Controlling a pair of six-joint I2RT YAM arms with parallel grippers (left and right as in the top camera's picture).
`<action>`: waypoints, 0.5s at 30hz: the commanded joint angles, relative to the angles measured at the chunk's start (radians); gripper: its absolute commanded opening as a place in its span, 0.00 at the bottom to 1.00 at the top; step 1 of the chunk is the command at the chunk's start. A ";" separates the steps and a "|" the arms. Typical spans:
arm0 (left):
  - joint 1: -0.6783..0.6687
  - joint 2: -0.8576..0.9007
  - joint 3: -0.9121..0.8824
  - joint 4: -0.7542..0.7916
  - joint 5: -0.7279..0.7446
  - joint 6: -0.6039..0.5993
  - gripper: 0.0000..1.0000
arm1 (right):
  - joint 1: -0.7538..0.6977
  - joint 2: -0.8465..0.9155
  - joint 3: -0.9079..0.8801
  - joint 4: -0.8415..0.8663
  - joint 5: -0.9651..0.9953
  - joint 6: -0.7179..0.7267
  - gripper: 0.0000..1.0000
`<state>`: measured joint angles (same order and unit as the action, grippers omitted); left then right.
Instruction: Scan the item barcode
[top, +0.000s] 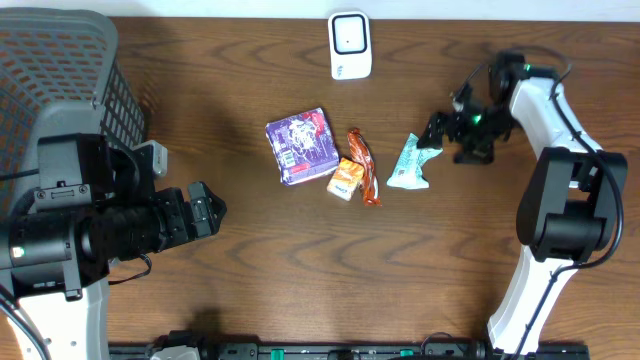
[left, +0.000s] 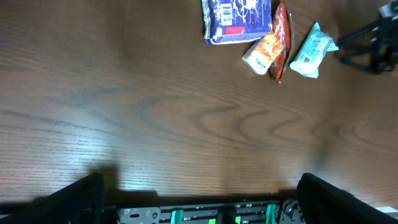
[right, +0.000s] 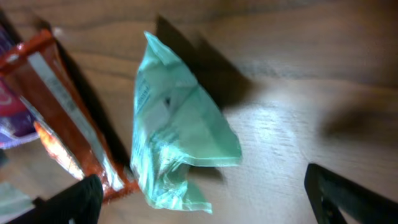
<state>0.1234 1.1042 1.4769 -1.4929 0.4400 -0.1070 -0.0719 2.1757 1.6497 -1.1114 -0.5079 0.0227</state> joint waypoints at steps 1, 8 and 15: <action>0.003 0.001 -0.002 -0.002 0.004 0.005 0.98 | 0.003 -0.004 -0.102 0.092 -0.168 -0.039 0.99; 0.003 0.001 -0.002 -0.002 0.004 0.005 0.98 | 0.003 -0.004 -0.233 0.320 -0.261 0.042 0.68; 0.003 0.001 -0.002 -0.002 0.005 0.005 0.98 | 0.004 -0.005 -0.197 0.345 -0.253 0.113 0.01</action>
<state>0.1234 1.1042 1.4769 -1.4921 0.4397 -0.1070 -0.0689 2.1593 1.4231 -0.7631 -0.7685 0.0887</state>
